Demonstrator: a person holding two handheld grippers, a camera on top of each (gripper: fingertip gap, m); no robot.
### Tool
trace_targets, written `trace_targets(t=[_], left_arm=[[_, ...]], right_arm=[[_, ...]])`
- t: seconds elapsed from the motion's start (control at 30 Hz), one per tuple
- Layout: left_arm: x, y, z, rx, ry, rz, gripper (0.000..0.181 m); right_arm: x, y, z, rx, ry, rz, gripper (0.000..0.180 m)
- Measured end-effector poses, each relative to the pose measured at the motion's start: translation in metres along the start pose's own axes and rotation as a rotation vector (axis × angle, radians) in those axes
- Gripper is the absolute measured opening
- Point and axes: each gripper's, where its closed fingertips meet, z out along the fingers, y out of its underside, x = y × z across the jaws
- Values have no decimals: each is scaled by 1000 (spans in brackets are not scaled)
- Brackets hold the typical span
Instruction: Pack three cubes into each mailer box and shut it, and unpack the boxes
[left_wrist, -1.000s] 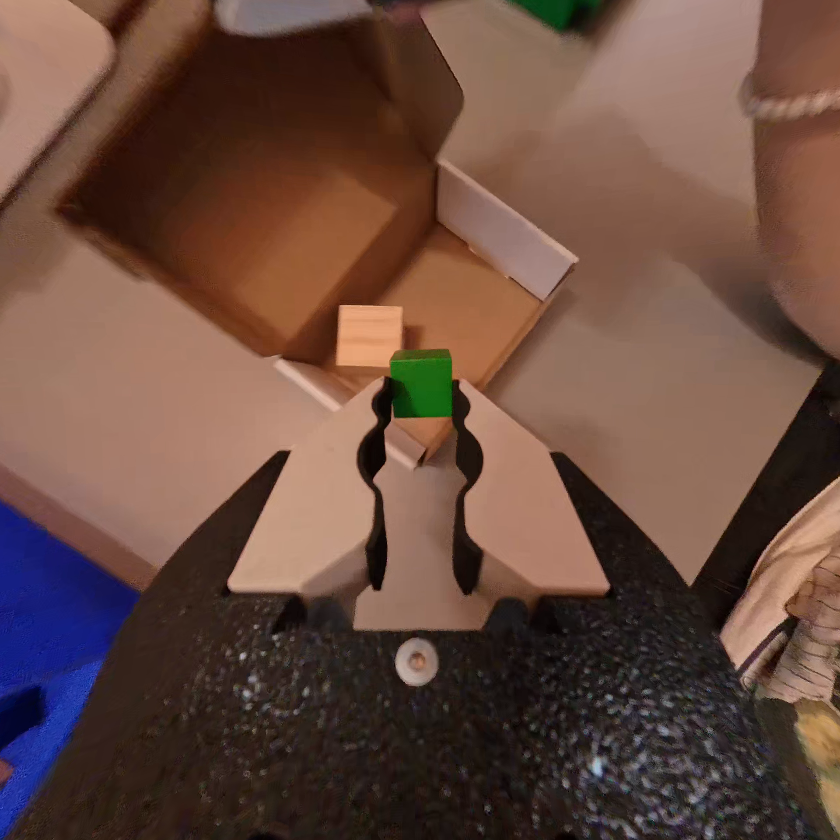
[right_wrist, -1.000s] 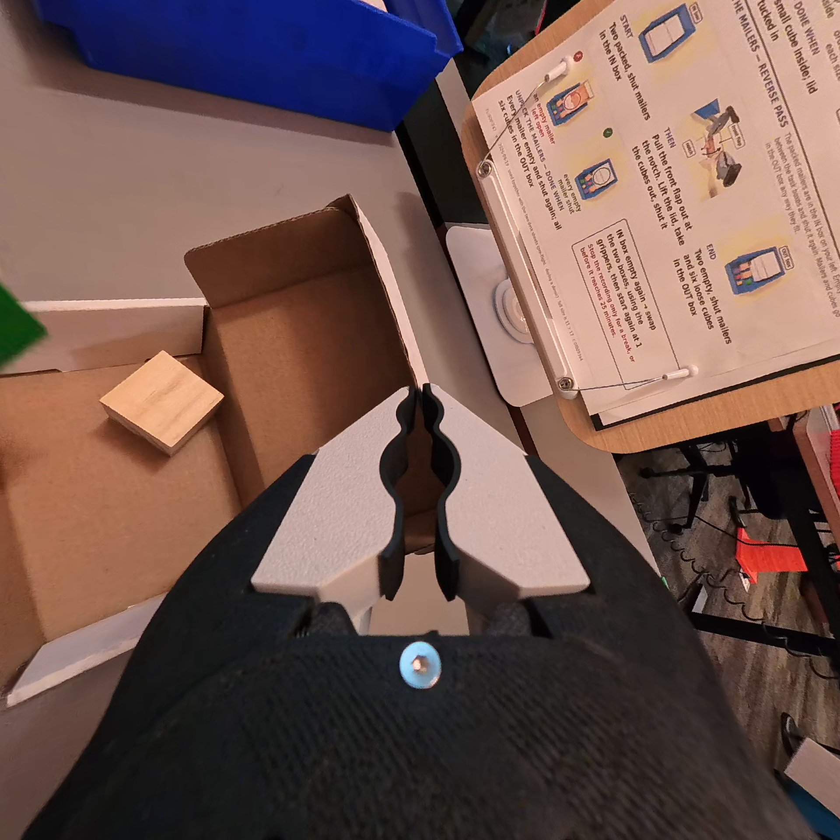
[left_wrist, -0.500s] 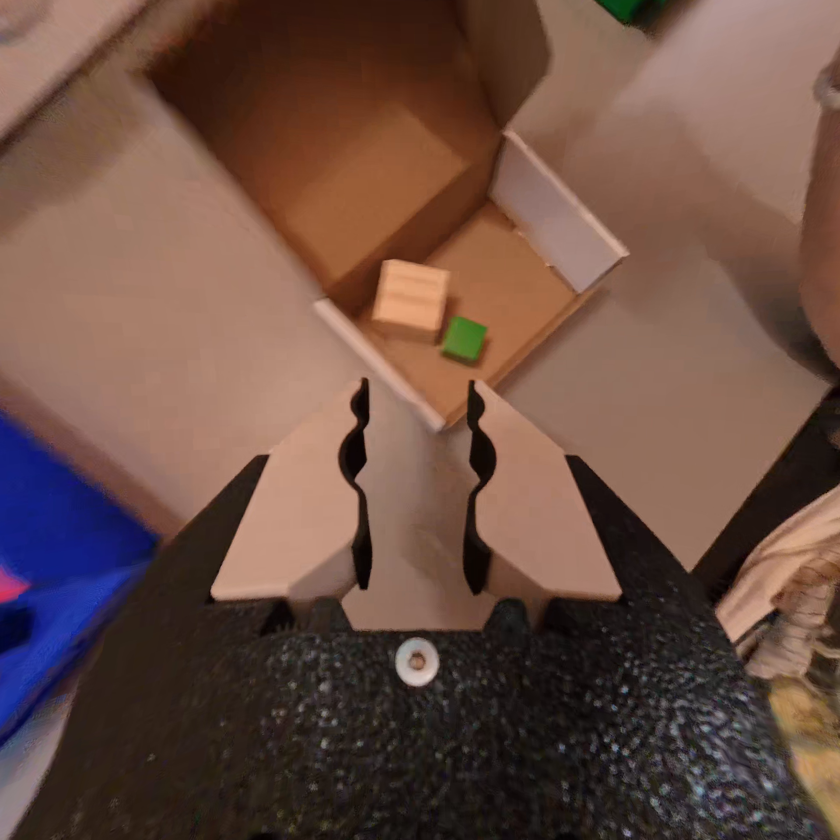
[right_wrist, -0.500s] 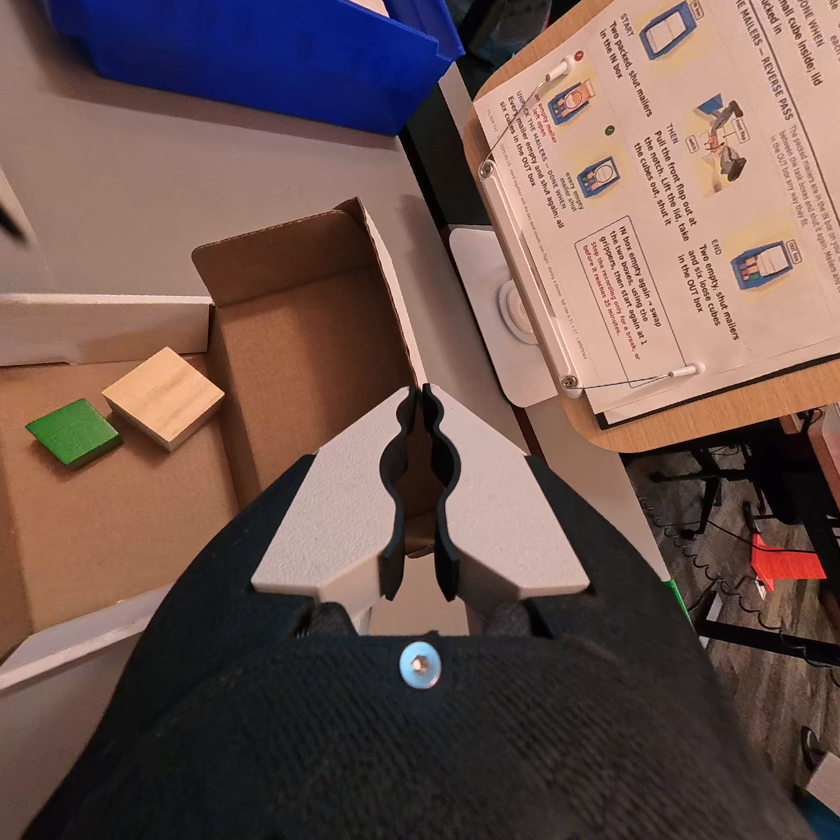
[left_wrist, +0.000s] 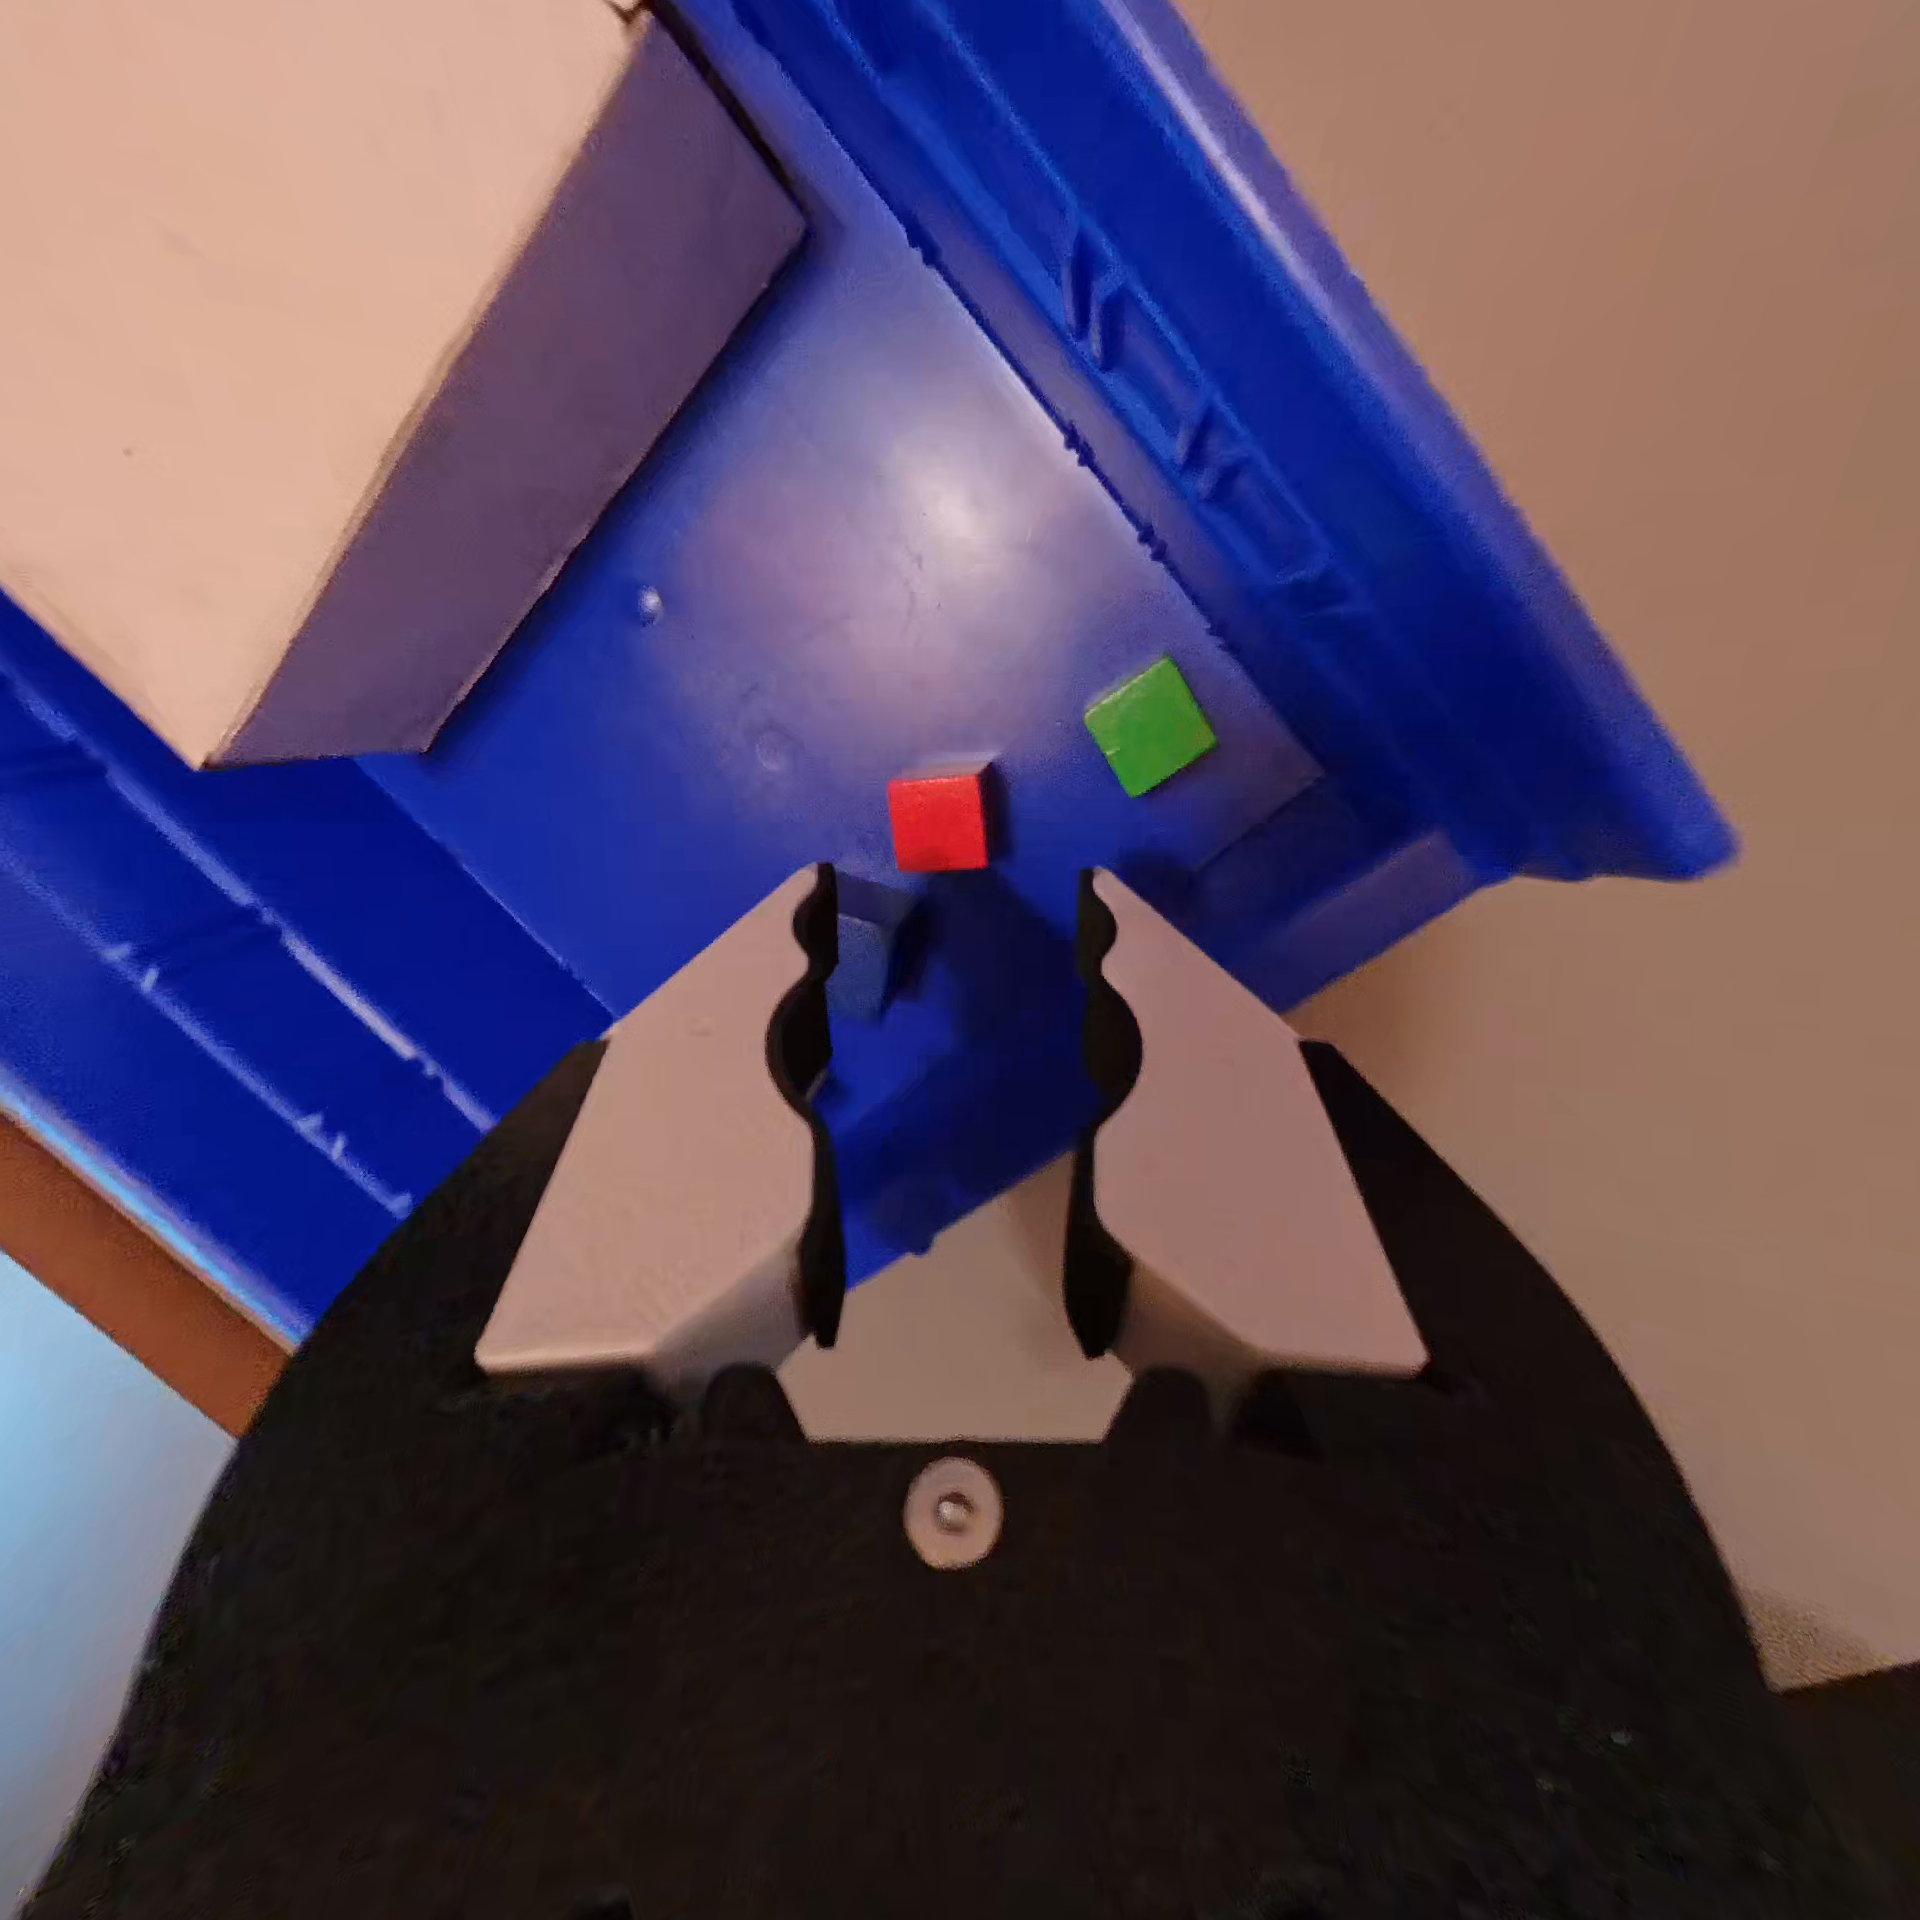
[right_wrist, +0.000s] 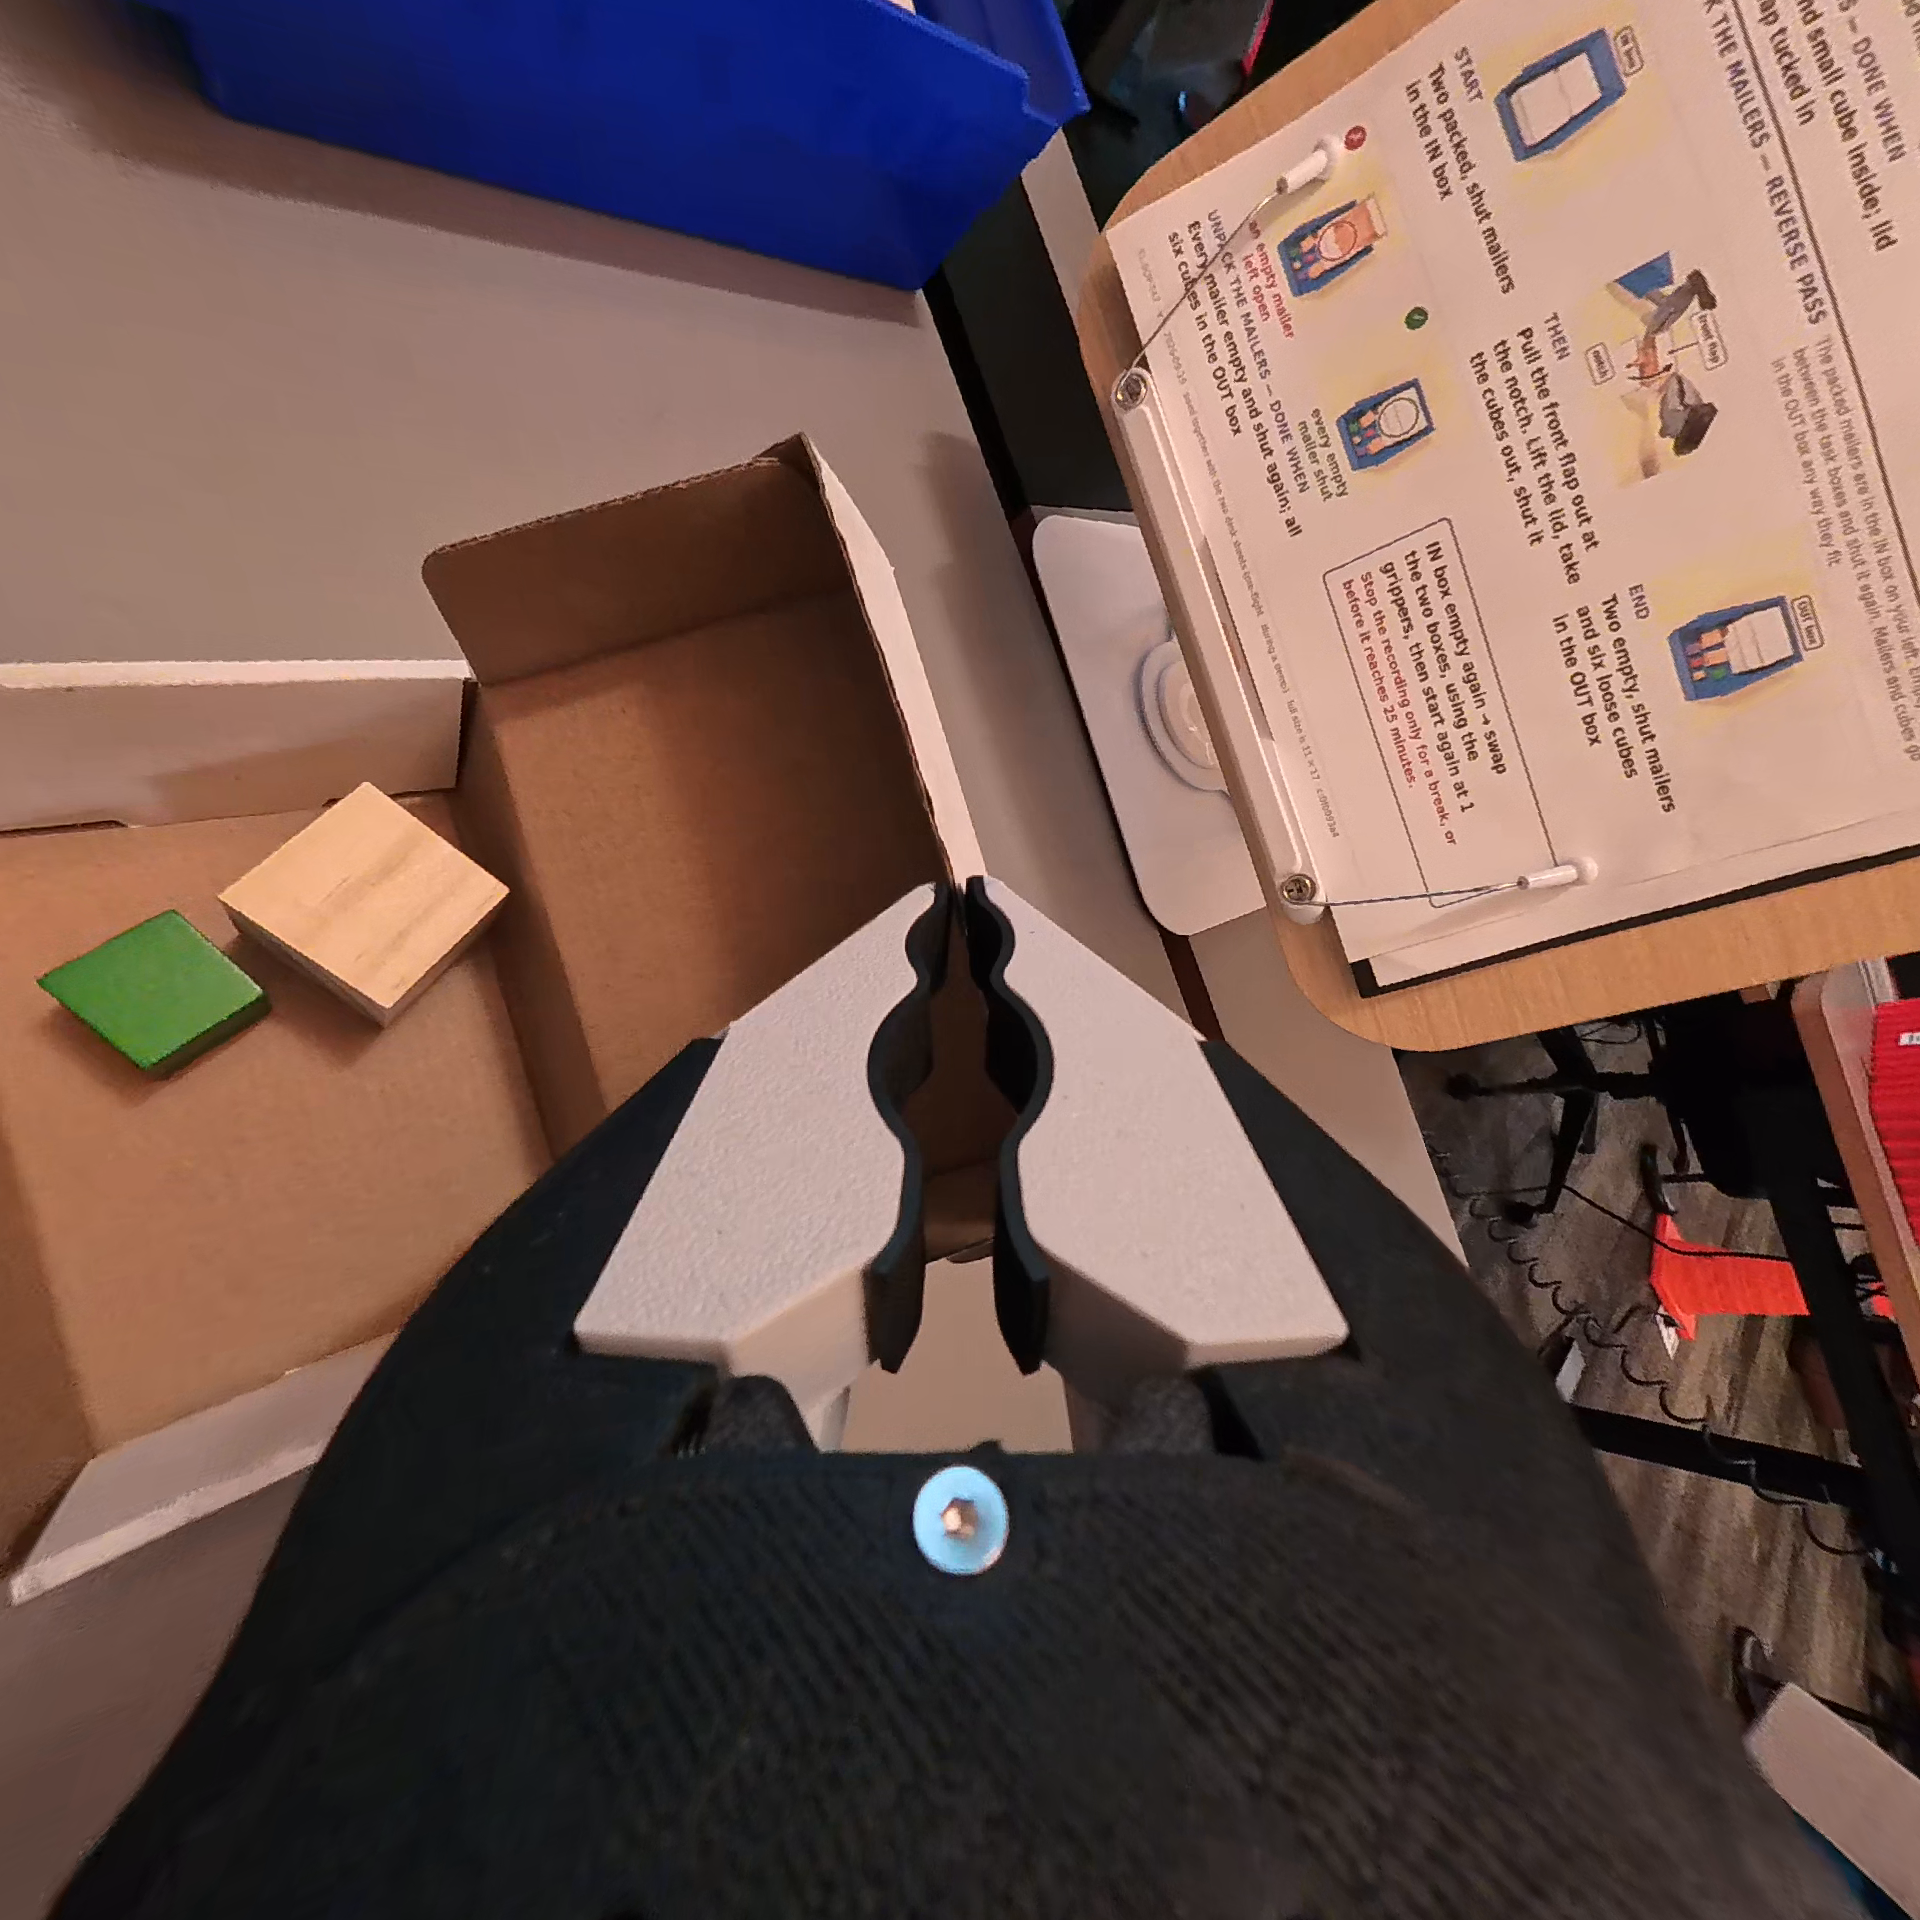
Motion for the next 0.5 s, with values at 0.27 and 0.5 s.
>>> trace_targets(t=[0.27,0.5], left_arm=[[-2,0,36,-82,49,-1,19],[-7,-31,-23,164,-39,-116,19]], right_arm=[[0,1,0,-20,9,-17,1],[1,0,-3,-9,5,-6,1]])
